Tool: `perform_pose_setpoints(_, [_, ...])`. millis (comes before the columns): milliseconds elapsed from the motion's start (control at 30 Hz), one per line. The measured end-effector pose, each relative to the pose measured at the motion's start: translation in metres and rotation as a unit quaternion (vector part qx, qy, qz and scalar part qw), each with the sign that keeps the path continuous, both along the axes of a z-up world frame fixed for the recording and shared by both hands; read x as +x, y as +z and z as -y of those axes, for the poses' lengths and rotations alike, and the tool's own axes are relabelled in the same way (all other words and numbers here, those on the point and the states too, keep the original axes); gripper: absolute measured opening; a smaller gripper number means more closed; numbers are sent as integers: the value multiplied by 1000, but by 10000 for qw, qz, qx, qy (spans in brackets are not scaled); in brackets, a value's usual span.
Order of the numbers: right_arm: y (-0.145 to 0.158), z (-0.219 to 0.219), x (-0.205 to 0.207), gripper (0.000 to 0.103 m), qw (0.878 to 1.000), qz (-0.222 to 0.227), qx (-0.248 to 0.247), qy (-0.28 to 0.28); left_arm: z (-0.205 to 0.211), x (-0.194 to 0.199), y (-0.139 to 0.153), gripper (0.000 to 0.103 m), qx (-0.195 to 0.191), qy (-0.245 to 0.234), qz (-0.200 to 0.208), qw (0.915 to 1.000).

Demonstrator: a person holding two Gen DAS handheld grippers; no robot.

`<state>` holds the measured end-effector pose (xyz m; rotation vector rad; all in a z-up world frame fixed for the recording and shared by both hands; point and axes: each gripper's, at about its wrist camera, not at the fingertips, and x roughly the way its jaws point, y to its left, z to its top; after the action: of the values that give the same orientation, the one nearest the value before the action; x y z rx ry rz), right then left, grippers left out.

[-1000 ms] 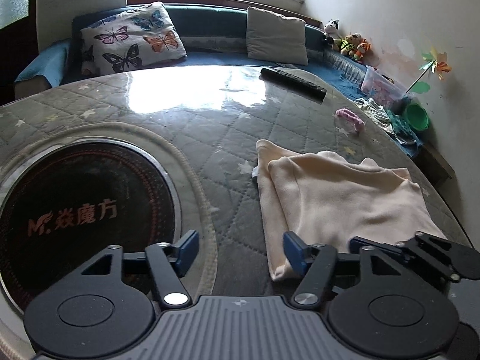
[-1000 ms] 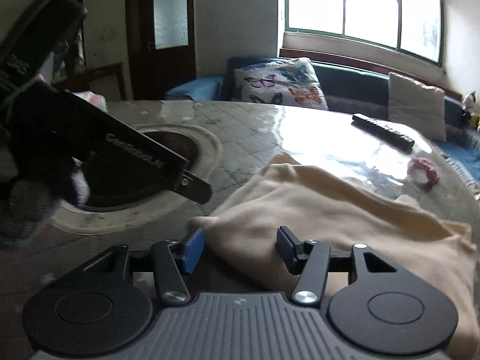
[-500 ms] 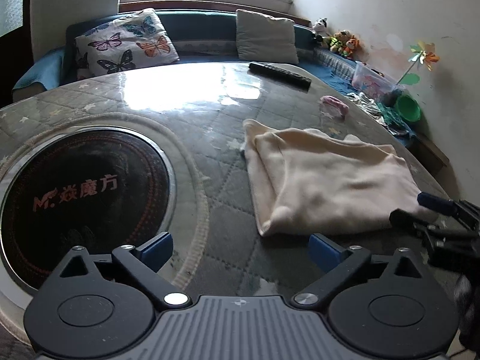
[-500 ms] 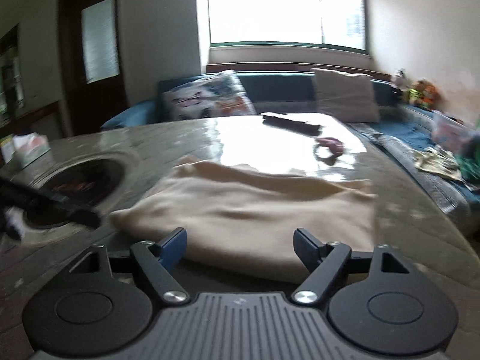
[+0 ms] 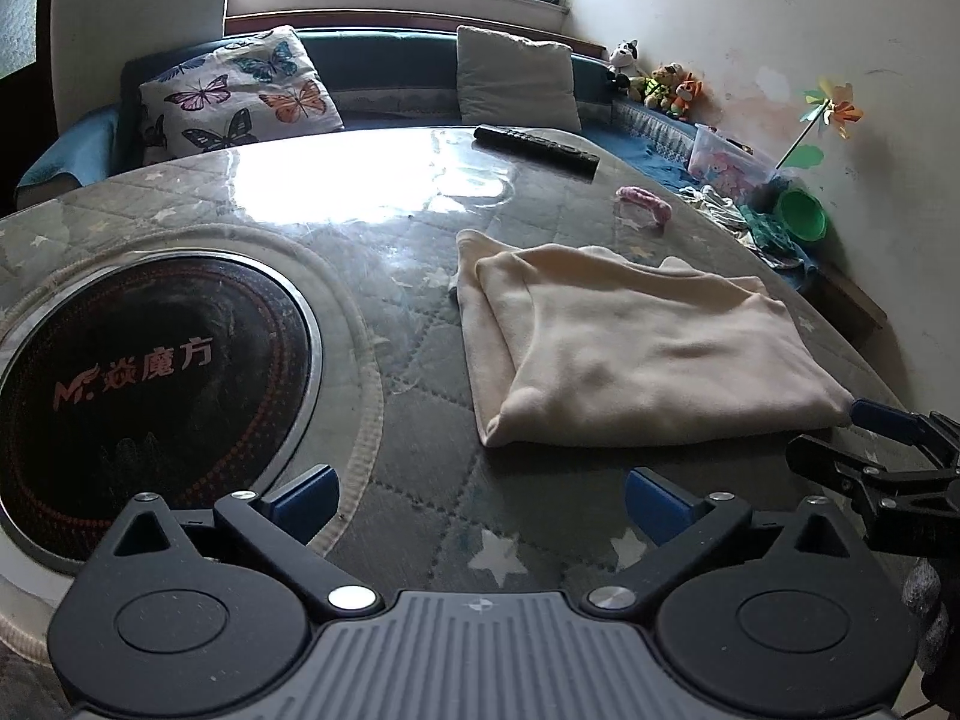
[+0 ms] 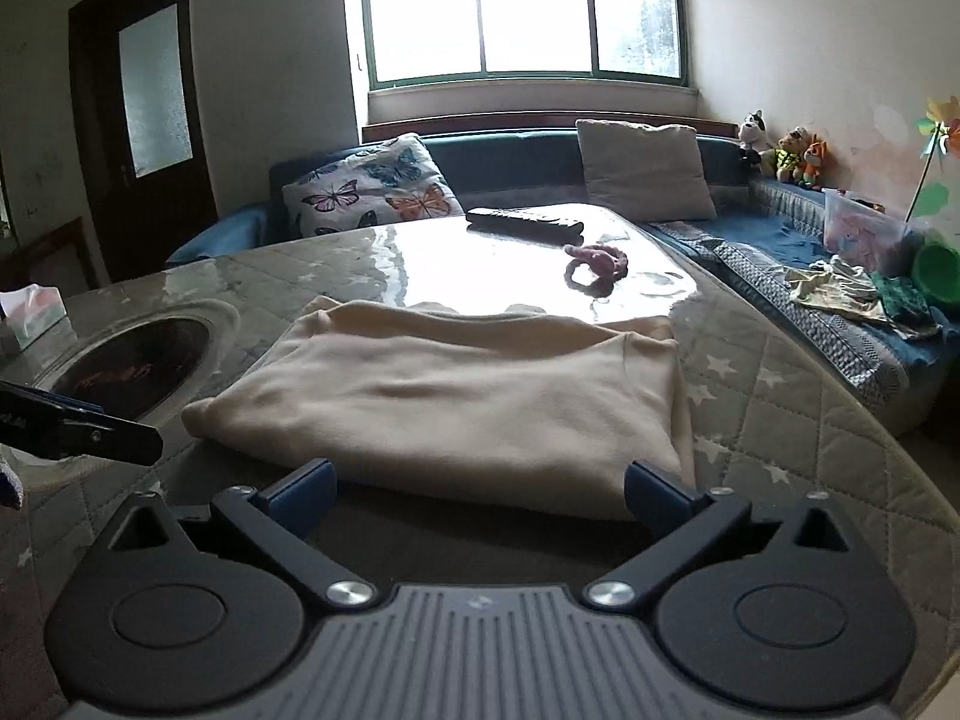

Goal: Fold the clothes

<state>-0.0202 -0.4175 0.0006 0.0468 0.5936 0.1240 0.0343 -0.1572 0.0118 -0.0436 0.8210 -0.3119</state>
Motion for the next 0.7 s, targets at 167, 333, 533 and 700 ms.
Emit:
perform_pose_setpoints(167, [0,-8,-7,103,9999,-60,-97,-15,6,-6,1,103,175,-19,108,9998])
perform_pose_setpoints(333, [-2,-16,-12,103,9995,-112,-284,-66,10,-13,0,103,324,-18,146,9994])
perform_pose_setpoints(533, [-3,-19,-18,103,9995,-163,-223,-151,11,-20,-5,103,391,-7,66,9992])
perform_pose_setpoints(700, [-3,-24,-24,103,9994,-174,-246,-164,11,-29,-5,103,414,-31,81,9991])
